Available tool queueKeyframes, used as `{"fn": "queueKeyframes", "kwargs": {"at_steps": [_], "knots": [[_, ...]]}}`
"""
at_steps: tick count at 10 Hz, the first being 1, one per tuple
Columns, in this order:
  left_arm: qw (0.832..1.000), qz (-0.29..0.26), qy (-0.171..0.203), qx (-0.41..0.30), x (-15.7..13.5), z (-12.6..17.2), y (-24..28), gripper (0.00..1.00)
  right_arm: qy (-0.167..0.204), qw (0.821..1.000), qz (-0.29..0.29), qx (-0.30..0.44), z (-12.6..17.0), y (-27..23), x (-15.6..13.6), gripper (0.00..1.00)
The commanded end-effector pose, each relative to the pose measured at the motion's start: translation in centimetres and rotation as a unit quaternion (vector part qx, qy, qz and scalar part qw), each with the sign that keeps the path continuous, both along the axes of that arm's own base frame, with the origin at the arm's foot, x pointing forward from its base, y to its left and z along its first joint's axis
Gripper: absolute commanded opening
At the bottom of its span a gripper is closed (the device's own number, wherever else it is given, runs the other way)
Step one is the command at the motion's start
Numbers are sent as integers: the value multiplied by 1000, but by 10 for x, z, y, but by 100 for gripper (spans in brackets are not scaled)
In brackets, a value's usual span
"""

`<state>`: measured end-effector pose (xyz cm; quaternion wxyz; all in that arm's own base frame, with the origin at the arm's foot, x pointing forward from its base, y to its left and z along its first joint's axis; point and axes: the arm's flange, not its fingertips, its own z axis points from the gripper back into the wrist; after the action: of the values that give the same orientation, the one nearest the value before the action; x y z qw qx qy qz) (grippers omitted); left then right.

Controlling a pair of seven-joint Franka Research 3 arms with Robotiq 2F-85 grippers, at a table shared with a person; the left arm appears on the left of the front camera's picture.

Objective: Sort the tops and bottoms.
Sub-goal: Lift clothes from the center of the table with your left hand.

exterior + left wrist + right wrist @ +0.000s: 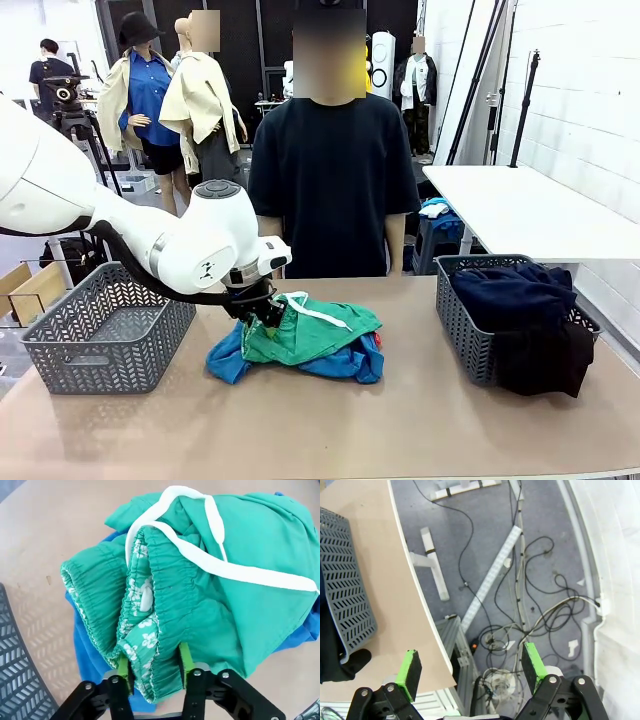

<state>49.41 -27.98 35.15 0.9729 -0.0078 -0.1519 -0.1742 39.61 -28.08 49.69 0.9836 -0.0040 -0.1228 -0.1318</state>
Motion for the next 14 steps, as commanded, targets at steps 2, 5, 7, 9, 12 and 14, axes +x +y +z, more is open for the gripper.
{"fn": "queueKeyframes", "kwargs": {"at_steps": [2,5,7,9,12,14], "knots": [[1000,11,-10,7,2,-3,-6,0,1,1000,2,0,0,0,1,100],[1000,8,-6,-3,3,0,-5,0,1,1000,2,0,0,0,1,100],[1000,1,-22,-17,4,26,2,0,1,1000,2,0,0,0,1,100],[996,-13,-77,-31,2,89,13,0,1,1000,2,0,0,0,1,100],[970,-36,-239,-19,-7,242,11,0,1,1000,2,0,0,0,1,100],[947,-13,-320,-33,-20,347,6,0,1,1000,2,0,0,0,1,100]]}}
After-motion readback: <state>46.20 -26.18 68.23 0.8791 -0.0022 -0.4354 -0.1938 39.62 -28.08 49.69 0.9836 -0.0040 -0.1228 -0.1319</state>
